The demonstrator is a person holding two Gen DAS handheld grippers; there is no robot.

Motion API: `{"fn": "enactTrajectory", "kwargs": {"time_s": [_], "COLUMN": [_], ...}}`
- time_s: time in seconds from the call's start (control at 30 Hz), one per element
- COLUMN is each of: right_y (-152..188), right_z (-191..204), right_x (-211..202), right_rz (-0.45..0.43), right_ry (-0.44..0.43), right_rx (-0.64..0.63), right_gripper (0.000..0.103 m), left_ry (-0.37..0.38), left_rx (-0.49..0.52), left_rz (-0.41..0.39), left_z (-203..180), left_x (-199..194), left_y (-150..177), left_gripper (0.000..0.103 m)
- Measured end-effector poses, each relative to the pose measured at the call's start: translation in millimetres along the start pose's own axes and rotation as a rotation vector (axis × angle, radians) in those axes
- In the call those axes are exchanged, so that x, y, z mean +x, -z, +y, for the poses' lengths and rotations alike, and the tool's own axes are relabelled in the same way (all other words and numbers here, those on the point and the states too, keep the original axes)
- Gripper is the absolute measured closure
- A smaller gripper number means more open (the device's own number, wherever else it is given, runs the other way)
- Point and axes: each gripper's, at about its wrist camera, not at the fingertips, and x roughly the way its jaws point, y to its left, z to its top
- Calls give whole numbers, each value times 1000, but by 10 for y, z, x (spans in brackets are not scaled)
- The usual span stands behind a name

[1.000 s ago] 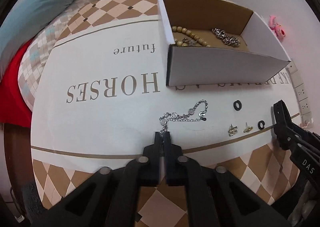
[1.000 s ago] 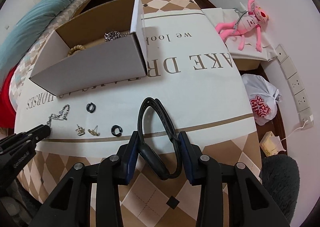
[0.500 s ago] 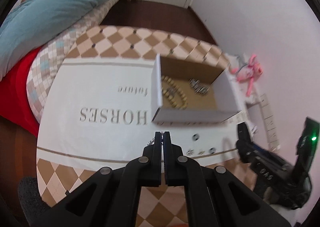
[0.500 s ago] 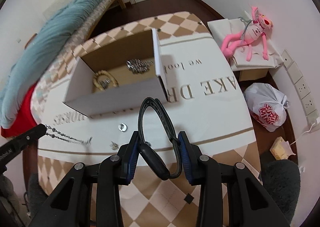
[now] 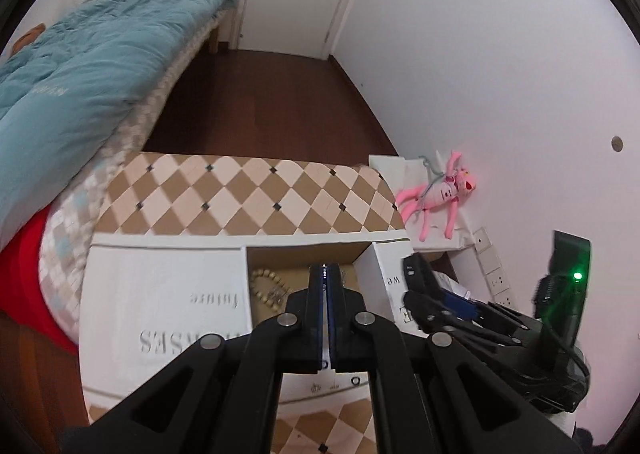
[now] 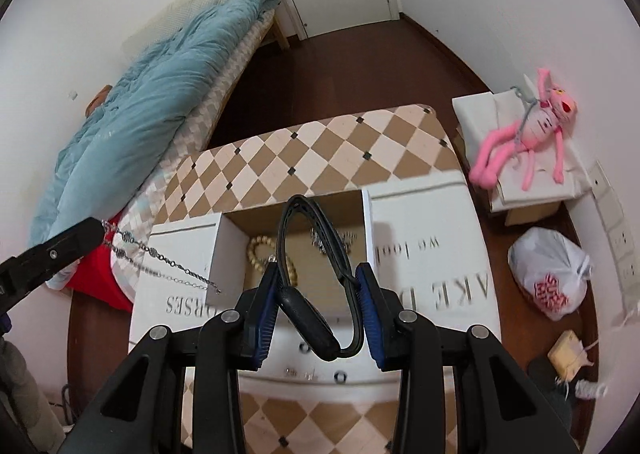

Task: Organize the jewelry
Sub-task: 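Drop the silver chain into the box while the right gripper drops the black watch band in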

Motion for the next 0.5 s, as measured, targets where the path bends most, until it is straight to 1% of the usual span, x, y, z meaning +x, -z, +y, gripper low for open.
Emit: {"fn": "enactTrajectory", "kwargs": {"time_s": [0.13,0.2,0.23,0.27,0.3,0.33,0.37,0.4,0.47,0.5], "right_y": [-164,-187,-193,-197,-195,-195,-197,-198,-197,-199], "right_z": [-35,-60,-66,-69,-82,-86,-92,-98,-105,-105], "right_x": [307,435,505,565,611,655,692,728,725,700], "right_rz": [79,113,133,155,167,178,194,212,208,203], "right_ry": [-3,7,15,13,14,12,12,16,27,36], "right_rx": [-7,-14,-21,-24,-16,-17,-19,-17,-23,-29], "right_gripper": [63,63,62,60,53,50,50,48,45,41], "left_ry": [12,13,11,0,-20,-37,-42,-51,-85,-108], "left_rx": [0,11,7,4,-5,-18,-27,-34,-36,-31], "left_rz": [67,125,141,159,171,184,186,186,180,173], "left_z": [29,35,42,51,64,91,105,124,159,171], "left_x": [335,524,582,647,690,735,752,762,760,751], "left_y": [-141,-192,-199,-218,-228,-239,-241,-240,-228,-212], "left_gripper": [103,103,103,100,100,100,100,99,98,98]}}
